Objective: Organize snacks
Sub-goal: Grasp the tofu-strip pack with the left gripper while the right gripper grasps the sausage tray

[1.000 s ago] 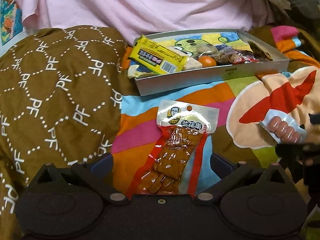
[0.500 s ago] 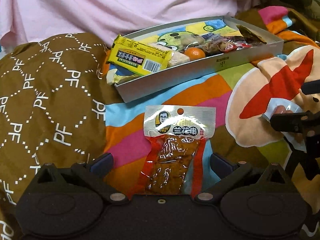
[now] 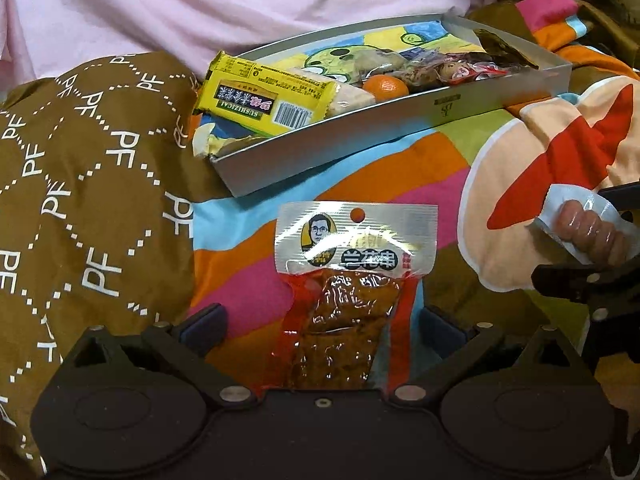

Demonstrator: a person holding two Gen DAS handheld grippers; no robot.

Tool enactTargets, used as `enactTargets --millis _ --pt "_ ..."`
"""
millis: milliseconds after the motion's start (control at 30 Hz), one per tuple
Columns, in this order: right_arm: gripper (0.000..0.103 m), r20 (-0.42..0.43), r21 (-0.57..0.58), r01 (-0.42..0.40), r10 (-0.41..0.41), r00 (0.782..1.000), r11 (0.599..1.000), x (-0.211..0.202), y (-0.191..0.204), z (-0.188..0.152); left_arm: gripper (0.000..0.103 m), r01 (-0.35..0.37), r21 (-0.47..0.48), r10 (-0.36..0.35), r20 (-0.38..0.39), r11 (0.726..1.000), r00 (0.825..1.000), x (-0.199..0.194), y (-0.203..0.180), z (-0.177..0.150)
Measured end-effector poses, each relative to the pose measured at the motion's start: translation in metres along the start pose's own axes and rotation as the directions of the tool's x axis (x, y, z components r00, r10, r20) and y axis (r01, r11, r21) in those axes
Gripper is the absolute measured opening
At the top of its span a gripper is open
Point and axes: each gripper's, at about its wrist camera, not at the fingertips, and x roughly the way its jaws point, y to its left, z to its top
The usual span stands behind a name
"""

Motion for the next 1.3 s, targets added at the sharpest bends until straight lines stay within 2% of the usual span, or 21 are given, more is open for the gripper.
enactTargets --millis 200,533,733,933,1067,1300 --pt "0.103 -0.03 -0.008 0.0 0.0 1.0 1.0 0.008 0.001 -0.001 0.102 0.005 -0.003 -0.005 -0.001 1.0 1.0 0.001 0.001 -0.001" --pt "0.1 -0.025 -0.036 0.002 -0.003 1.0 0.999 0.005 0.006 -0.002 0.098 0.014 -0.007 -0.014 -0.006 1.0 1.0 -0.001 0.0 0.001" --pt "0.09 -0.021 -0.036 0.007 -0.008 1.0 0.999 0.004 0.006 -0.001 0.084 0.025 -0.036 -0.026 -0.008 0.999 1.0 -0.009 0.002 0.003" --pt "0.079 -0.022 -0.041 0.049 -0.05 0.999 0.998 0.004 0.007 -0.002 0.063 0.02 -0.054 -0.022 -0.041 0.998 0.999 -0.012 -0.001 0.006" --pt "0.067 -0.025 -0.047 0.074 -0.075 0.997 0.996 0.002 0.007 -0.002 0.06 0.018 -0.088 -0.025 -0.077 0.996 0.997 -0.014 -0.005 0.011" --pt "0.065 -0.032 -0.056 0.088 -0.09 0.995 0.995 0.001 0.009 -0.001 0.059 0.011 -0.208 -0.039 -0.13 0.978 0.991 -0.018 -0.011 0.011"
